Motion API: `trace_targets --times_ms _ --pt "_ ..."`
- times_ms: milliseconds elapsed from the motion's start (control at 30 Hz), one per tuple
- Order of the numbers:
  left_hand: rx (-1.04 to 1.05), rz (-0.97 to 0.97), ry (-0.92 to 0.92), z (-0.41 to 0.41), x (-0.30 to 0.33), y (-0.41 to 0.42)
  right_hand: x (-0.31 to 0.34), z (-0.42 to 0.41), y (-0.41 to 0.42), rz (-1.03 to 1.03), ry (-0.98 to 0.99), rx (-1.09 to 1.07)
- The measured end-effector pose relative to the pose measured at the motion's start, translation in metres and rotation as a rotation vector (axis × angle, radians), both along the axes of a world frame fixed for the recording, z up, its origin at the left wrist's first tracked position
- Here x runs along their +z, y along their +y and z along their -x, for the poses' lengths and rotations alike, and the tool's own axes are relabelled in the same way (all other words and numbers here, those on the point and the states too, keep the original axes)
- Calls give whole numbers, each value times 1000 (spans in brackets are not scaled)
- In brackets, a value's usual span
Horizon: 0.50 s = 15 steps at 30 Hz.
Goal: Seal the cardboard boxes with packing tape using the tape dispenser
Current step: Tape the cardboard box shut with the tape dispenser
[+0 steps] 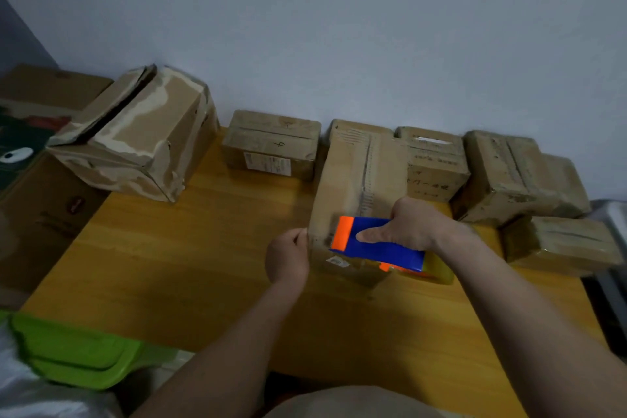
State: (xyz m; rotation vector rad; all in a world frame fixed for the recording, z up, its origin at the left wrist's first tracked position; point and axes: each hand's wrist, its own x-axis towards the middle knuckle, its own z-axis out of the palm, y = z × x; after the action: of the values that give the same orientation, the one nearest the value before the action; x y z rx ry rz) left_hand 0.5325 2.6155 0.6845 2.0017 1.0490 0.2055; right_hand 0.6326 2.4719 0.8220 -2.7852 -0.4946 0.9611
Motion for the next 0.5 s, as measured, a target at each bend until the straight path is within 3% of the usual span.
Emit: trace_targets --times_ms 167,233,333,400,500 --pt "-94 -192 323 -3 9 7 1 -1 3 4 18 -24" --pt "-167 -273 276 4 9 8 1 -3 3 0 21 -26" --pt "-581 -458 129 18 5 -1 4 -3 2 2 23 -19" --pt "-788 -574 159 23 0 -2 5 -3 0 2 35 -12" --pt "-850 -721 291 24 0 4 7 -4 -3 -22 62 -14"
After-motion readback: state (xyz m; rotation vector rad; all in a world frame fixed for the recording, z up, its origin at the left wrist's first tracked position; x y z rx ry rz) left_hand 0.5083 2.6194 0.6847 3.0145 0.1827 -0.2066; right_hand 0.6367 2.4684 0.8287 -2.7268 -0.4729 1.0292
